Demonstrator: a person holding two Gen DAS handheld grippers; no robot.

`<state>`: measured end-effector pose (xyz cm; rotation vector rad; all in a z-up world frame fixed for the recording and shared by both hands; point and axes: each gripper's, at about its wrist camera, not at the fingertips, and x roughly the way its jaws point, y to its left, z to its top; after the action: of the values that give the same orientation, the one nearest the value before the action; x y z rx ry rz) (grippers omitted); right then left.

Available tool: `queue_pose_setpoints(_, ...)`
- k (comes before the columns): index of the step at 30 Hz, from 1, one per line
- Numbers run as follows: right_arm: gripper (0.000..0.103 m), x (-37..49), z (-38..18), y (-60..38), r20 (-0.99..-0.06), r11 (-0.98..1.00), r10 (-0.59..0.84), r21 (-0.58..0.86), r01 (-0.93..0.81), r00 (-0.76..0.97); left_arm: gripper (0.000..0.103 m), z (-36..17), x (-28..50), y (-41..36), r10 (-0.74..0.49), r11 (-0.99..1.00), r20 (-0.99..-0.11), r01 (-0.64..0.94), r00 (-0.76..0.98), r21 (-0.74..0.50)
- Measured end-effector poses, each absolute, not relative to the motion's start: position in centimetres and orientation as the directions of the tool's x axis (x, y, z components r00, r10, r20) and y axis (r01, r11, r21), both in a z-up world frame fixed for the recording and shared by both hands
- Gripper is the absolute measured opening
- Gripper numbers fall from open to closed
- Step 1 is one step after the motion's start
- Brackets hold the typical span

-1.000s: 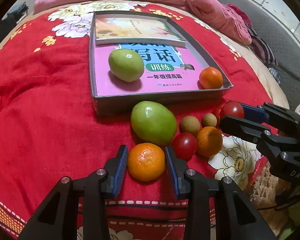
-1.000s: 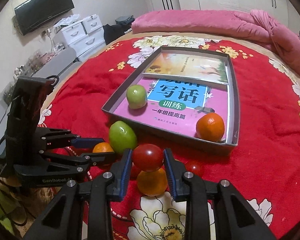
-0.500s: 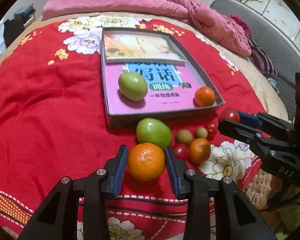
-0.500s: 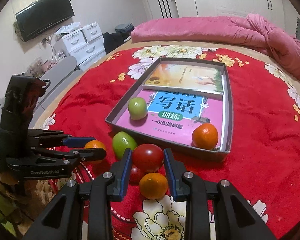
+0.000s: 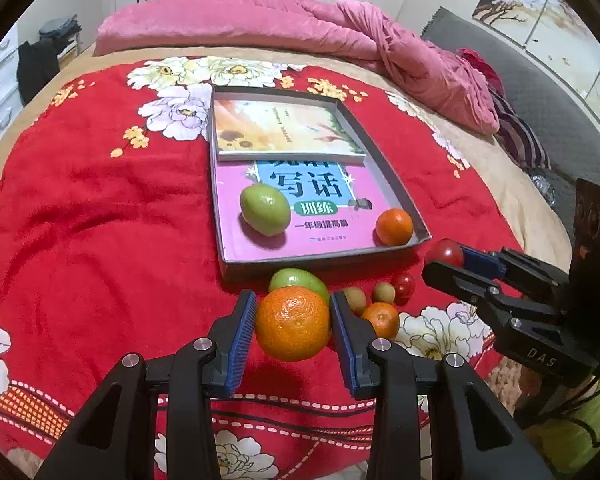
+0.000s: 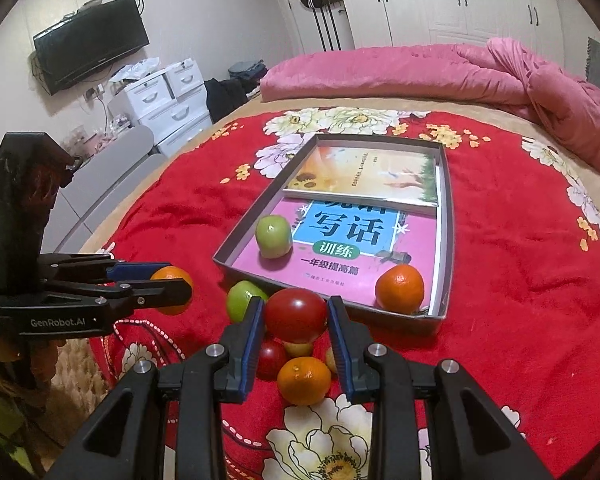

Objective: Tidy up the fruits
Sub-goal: 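Lift the red tomato and tangerine toward the tray with both tools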

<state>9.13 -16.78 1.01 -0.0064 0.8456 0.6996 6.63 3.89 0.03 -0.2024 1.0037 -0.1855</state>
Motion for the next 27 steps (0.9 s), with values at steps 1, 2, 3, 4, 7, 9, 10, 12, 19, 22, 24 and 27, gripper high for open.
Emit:
queue_pose_setpoints(1, 0.032, 9.1, 1.1, -16.8, -0.687, 0.778, 0.566, 0.262, -0.57, 0.457, 0.039, 0.2, 6.6, 3.9, -0.245, 0.966, -0.814, 0.059, 0.527, -0.252)
queue_pose_setpoints(2, 0.032, 9.1, 1.1, -16.9, -0.685, 0.778, 0.567, 0.263, -0.571, 0.457, 0.039, 0.4, 6.6, 3.9, -0.243, 0.966, -0.812, 0.055, 0.531, -0.253)
queue_pose_setpoints(3, 0.032, 9.1, 1.1, -16.9, -0.684, 0.777, 0.568, 0.263, -0.572, 0.458, 0.039, 0.6, 6.7, 4.0, -0.244, 0.965, -0.809, 0.052, 0.535, -0.256)
queue_pose_setpoints(4, 0.032, 9.1, 1.2, -16.9, -0.682, 0.776, 0.57, 0.264, -0.572, 0.459, 0.039, 0.8, 6.7, 4.0, -0.245, 0.965, -0.808, 0.051, 0.537, -0.259)
queue_pose_setpoints(7, 0.032, 9.0, 1.4, -16.9, -0.676, 0.775, 0.572, 0.259, -0.576, 0.465, 0.039, 1.3, 7.0, 4.2, -0.247, 0.962, -0.802, 0.042, 0.544, -0.268)
queue_pose_setpoints(9, 0.032, 9.1, 1.6, -17.0, -0.67, 0.775, 0.574, 0.257, -0.578, 0.471, 0.039, 1.7, 7.2, 4.4, -0.25, 0.96, -0.796, 0.037, 0.551, -0.276)
queue_pose_setpoints(10, 0.032, 9.1, 1.6, -17.0, -0.669, 0.774, 0.575, 0.257, -0.579, 0.471, 0.039, 1.8, 7.3, 4.4, -0.251, 0.96, -0.794, 0.034, 0.553, -0.279)
queue_pose_setpoints(12, 0.032, 9.1, 1.8, -17.0, -0.666, 0.775, 0.575, 0.256, -0.578, 0.476, 0.039, 2.1, 7.6, 4.5, -0.253, 0.958, -0.789, 0.03, 0.56, -0.286)
queue_pose_setpoints(19, 0.032, 9.5, 2.3, -17.6, -0.65, 0.78, 0.578, 0.262, -0.569, 0.494, 0.039, 3.0, 8.4, 4.4, -0.248, 0.958, -0.78, 0.024, 0.575, -0.287)
queue_pose_setpoints(22, 0.032, 9.6, 2.6, -17.7, -0.644, 0.783, 0.577, 0.26, -0.565, 0.502, 0.039, 3.2, 8.9, 4.4, -0.248, 0.957, -0.777, 0.021, 0.578, -0.289)
queue_pose_setpoints(24, 0.032, 9.7, 2.7, -17.7, -0.642, 0.784, 0.577, 0.261, -0.563, 0.505, 0.039, 3.3, 9.3, 4.4, -0.247, 0.957, -0.775, 0.021, 0.581, -0.289)
queue_pose_setpoints(27, 0.032, 9.9, 2.8, -17.7, -0.64, 0.786, 0.575, 0.26, -0.562, 0.509, 0.039, 3.3, 9.8, 4.3, -0.237, 0.96, -0.776, 0.015, 0.585, -0.281)
